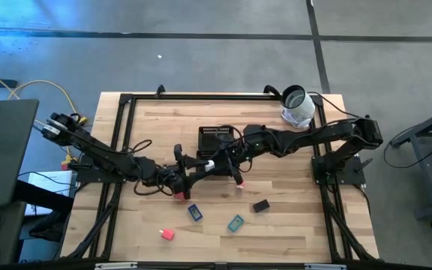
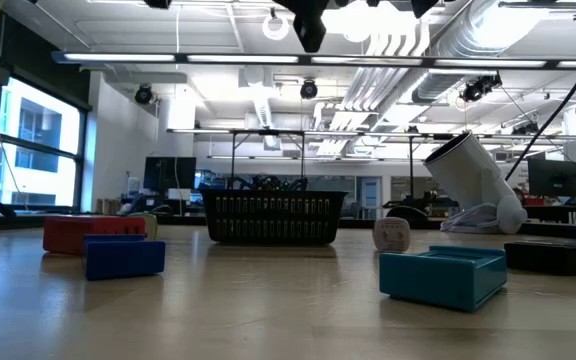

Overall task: Pick & Place Office items
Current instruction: Put the white charger adapter into the top black bin

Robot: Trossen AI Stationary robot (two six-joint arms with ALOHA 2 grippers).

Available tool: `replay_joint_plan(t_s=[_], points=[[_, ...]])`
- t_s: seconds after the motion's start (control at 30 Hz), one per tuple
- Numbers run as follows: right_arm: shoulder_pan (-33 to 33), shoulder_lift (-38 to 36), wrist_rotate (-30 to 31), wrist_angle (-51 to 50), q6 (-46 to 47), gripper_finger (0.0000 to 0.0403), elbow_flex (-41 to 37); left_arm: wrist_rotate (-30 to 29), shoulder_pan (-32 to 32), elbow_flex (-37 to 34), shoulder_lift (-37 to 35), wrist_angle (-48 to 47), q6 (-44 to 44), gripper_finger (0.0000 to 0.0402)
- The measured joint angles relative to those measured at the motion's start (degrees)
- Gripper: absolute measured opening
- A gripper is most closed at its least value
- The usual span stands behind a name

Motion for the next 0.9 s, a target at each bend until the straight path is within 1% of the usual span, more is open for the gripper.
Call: replay_joint_plan(t_s=[0.1, 0.17, 0.37, 0.47, 0.53, 0.6, 0.73, 0.9], points=[[-0.5, 0.0, -0.3, -0.2, 0.0, 0.0175, 0.0, -0.3, 0.0, 0.0, 0.0, -0.2, -0.1, 0.0152], [-0.7, -0.4, -0.1, -0.5, -0.1, 0.0175, 0.0, -1.6, -0.1, 0.0, 0.0, -0.6, 0.0, 0.0152], [-1.0, -4.1, 1.5, -4.2, -3.2, 0.0175, -0.1, -1.7, -0.2, 0.0, 0.0, -1.8, -0.1, 0.0152], [-0.8, -4.9, -0.1, -4.1, -4.4, 0.0175, -0.1, -1.6, -0.3, 0.0, 0.0, -1.8, -0.1, 0.0152], [-0.7, -5.6, -1.6, -5.4, -3.7, 0.0175, -0.1, -1.6, -0.3, 0.0, 0.0, -1.9, 0.0, 0.0152], [-0.9, -5.8, -1.7, -6.0, -2.8, 0.0175, -0.1, -1.8, -0.3, 0.0, 0.0, -2.0, -0.1, 0.0152], [-1.2, -6.3, -1.1, -11.3, -1.4, 0.0175, -0.1, -1.9, 0.3, 0.0, 0.0, -2.3, -0.1, 0.0152], [-1.0, -7.3, 2.0, -17.6, -1.3, 0.0175, -0.1, -2.3, 2.8, 0.0, 0.0, -4.6, -0.3, 0.0152]])
